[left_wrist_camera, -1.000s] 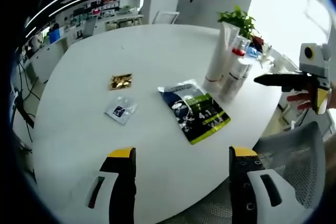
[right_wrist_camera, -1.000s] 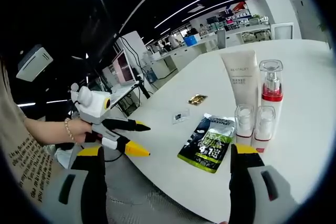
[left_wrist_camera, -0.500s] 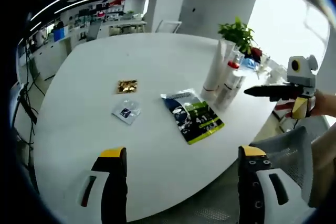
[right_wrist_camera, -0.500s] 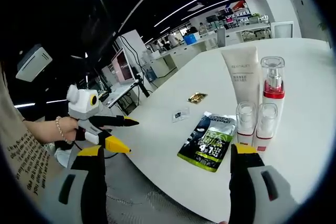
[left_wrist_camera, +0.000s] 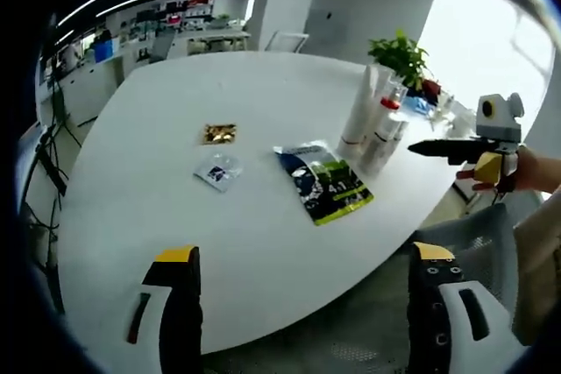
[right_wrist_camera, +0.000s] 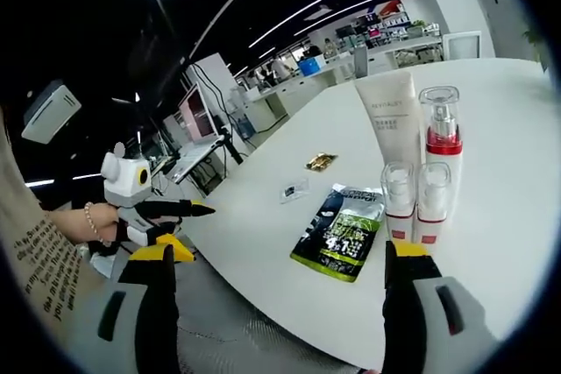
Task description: Arrange the skincare products in the storage area until every visible bottle or jar stands upright without overlapping.
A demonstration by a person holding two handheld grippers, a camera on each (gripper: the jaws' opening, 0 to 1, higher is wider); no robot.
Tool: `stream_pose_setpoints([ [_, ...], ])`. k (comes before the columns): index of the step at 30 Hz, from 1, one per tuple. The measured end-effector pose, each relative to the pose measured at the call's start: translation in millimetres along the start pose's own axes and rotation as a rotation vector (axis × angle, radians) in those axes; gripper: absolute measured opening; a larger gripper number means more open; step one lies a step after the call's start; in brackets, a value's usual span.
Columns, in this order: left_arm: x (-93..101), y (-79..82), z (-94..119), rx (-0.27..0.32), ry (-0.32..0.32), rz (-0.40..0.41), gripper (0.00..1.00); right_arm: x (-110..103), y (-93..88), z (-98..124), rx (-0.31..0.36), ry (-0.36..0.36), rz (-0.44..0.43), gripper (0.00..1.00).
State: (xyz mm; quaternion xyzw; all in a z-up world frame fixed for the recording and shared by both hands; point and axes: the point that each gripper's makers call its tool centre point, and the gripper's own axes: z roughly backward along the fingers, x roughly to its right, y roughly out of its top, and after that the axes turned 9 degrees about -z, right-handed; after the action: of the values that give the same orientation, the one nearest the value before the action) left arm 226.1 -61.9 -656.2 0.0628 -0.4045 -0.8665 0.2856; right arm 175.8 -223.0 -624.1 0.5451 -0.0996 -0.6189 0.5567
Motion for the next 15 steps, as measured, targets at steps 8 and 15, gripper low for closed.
stream_pose_setpoints([
  [8,-6.7,4.3,-2.9,-0.003,0.007,-0.004,0.97,-0.2,1.0,-1.4,0.007,-0.006,-0.006,1.00],
  [15,-11.4,12.7,-13.1,-0.014,-0.006,-0.031,0.97,5.0,0.5,3.1,0.018,-0.027,-0.019,1.00],
])
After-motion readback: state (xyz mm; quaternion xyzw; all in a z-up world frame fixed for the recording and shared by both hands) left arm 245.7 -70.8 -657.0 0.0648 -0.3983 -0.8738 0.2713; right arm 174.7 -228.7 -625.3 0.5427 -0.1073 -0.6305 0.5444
